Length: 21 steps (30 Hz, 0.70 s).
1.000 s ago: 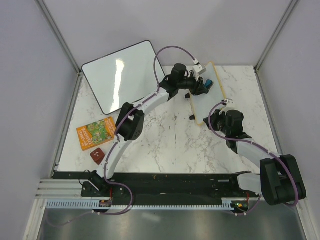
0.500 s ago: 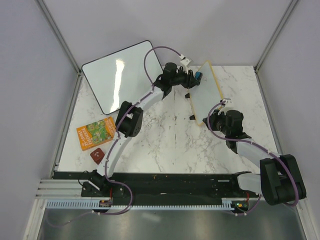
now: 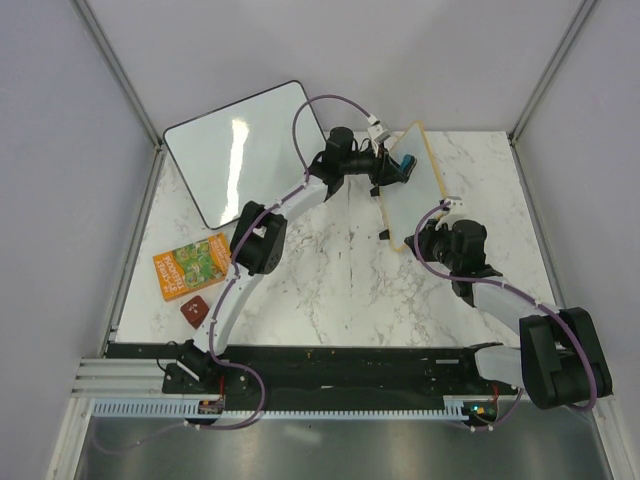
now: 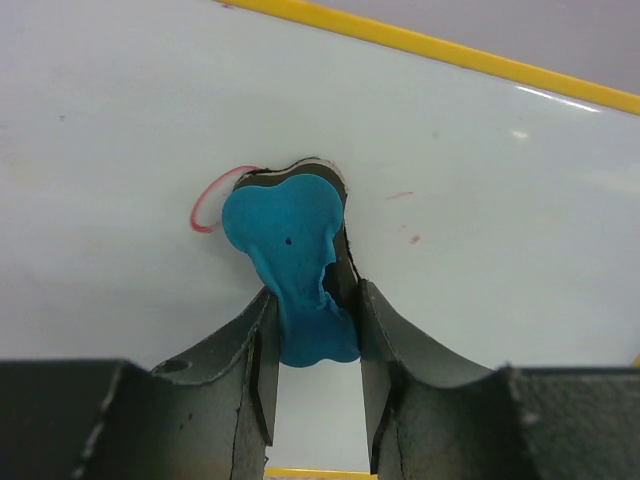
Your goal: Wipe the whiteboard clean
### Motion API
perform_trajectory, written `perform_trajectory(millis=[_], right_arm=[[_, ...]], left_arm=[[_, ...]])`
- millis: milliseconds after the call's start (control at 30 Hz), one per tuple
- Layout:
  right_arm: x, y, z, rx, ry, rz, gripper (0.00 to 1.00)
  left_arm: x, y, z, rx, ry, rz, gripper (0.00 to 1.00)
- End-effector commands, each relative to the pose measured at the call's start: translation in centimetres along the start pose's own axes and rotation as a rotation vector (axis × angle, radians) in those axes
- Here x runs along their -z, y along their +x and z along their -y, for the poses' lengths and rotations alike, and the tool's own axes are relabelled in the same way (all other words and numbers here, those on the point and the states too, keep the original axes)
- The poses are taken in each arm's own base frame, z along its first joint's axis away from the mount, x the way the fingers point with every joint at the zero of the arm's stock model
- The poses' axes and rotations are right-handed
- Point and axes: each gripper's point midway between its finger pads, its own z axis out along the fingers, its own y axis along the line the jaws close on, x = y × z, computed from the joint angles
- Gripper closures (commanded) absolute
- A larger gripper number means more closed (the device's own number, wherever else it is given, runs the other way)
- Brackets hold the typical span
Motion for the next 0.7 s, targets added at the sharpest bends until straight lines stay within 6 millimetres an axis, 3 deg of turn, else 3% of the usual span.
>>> perform_trajectory(millis=[0, 67, 267, 400, 533, 667], right_arm=[[0.1, 2.7, -0.6, 0.024, -0.042, -0.111, 1.00], [0.0, 2.6, -0.6, 0.023, -0.042, -0.111, 1.00], [0.1, 2.6, -0.6, 0.022, -0.040, -0.110, 1.00], [0.0, 2.6, -0.6, 0.024, -0.041, -0.110, 1.00], [0.0, 2.7, -0.6, 0.024, -0.042, -0.112, 1.00], [0.0, 2.7, -0.6, 0.022, -0.041, -0.115, 1.00]], left_arm=[[-2.1, -1.8, 7.9, -0.098, 0.215, -0.023, 0.98], [-2.2, -1.2, 7.1, -0.087, 0.173, -0.040, 0.98], [-1.8, -0.4, 0.8, -0.003, -0.119, -0.073, 0.98], [0.0, -0.6, -2.7, 0.083, -0.210, -0.048, 0.98], [1.5, 0.4, -4.9, 0.161, -0.271, -0.047, 0.98], [2.2, 0.9, -5.7, 0.213, -0.281, -0.044, 0.98]])
